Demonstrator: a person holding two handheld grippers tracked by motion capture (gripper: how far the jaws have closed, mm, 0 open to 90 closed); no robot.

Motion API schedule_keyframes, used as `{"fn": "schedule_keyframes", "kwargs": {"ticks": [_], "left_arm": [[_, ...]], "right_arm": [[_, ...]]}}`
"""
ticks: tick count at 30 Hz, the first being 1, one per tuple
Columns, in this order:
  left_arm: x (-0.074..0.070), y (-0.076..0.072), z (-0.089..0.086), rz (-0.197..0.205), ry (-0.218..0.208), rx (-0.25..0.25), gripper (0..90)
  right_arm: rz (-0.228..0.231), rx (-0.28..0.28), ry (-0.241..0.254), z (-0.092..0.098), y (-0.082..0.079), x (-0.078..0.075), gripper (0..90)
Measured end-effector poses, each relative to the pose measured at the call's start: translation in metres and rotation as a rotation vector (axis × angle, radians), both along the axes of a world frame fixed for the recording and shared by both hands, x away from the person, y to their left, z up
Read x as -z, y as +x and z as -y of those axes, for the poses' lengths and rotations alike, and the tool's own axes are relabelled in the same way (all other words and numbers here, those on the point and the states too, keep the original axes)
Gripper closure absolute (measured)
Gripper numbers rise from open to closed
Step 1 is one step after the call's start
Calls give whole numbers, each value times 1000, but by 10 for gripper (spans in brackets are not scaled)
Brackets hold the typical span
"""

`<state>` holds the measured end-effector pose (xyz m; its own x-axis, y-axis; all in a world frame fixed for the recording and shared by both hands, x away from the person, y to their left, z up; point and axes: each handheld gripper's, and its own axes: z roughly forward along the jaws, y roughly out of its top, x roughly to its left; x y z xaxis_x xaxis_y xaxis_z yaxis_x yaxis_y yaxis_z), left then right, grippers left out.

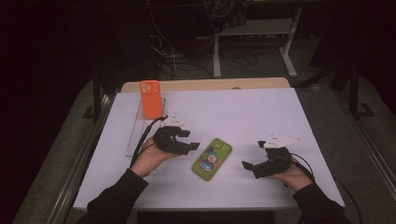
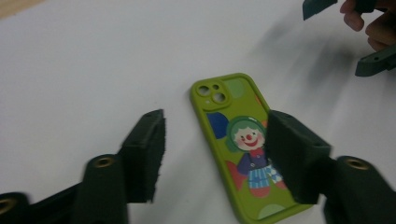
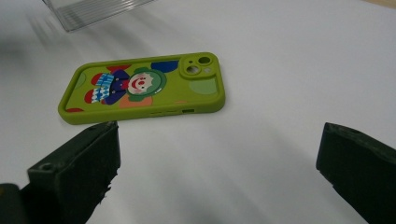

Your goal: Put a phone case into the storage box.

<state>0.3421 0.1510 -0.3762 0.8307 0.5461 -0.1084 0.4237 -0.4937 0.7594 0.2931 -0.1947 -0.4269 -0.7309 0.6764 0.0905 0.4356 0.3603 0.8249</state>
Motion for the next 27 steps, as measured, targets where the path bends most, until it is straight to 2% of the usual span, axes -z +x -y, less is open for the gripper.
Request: {"fn": "schedule_keyframes", "kwargs": {"ticks": [2,3,5,7,11,14,16,17,21,24,26,27], "left_arm": [[5,-4,3,-19,-19,-3,465],[7,-5,4,-21,-3,2,508],[14,-8,6,-39,-4,-5,592],[20,-9,7,-54,29,8,671],[28,-13,9,-55,37,-9,788],[32,-14,8,-43,68,-3,878],[36,-16,9,-62,70,-11,897],[38,-16,9,-61,89,-4,897],[45,-17,12,-75,115,-14,897],[50,-19,14,-66,147,-14,897],[51,-19,15,-70,145,-23,897],[52,-18,15,-64,160,-21,897]], "right_arm": [[5,-4,-1,0,0,0,0],[4,-4,0,0,0,0,0],[4,-4,0,0,0,0,0],[5,-3,-2,0,0,0,0],[5,-4,-5,0,-1,0,0],[6,-5,-5,-1,-1,0,0],[6,-5,-5,-1,-1,0,0],[5,-5,-4,-1,-1,0,0],[5,-3,-5,0,0,0,0],[5,-4,-5,0,0,0,0],[6,-5,-6,0,-1,0,0],[6,-4,-6,0,-1,0,0]]}}
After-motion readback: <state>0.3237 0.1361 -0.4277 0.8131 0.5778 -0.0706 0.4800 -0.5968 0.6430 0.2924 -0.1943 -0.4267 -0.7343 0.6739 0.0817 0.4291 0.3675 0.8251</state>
